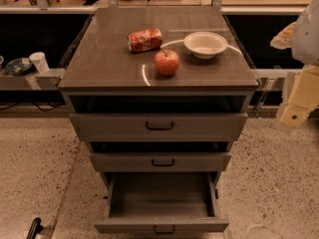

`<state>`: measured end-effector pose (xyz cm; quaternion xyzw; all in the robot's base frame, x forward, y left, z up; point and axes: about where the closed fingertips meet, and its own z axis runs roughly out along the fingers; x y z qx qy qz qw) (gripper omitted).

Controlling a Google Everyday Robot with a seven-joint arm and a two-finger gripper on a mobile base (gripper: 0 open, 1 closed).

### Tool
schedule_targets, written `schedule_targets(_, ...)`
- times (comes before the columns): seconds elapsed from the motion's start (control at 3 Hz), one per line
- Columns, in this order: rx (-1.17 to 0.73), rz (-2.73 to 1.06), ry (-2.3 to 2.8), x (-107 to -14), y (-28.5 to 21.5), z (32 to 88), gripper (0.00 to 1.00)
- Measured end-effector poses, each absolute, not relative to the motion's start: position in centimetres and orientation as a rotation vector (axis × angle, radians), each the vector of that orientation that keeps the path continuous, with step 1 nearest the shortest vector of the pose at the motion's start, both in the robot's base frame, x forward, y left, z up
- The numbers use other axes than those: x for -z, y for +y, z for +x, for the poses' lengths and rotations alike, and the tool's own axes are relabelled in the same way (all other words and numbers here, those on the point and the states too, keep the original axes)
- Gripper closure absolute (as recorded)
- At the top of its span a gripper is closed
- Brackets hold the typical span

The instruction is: Close bottom drawer

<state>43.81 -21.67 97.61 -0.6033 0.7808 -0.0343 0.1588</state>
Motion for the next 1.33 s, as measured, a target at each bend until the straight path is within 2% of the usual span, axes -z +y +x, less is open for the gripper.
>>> schedule_targets(0.67,0.092,-1.719,2.219,-97.5,-21.6,44.0,0.0)
schedule_targets(1.0,-0.056,-1.709,2.206,-93.6,-21.7,44.7,0.0)
schedule_targets(1.33,-0.373,-1.646,2.143,-85.1,-20.3,44.7,0.0)
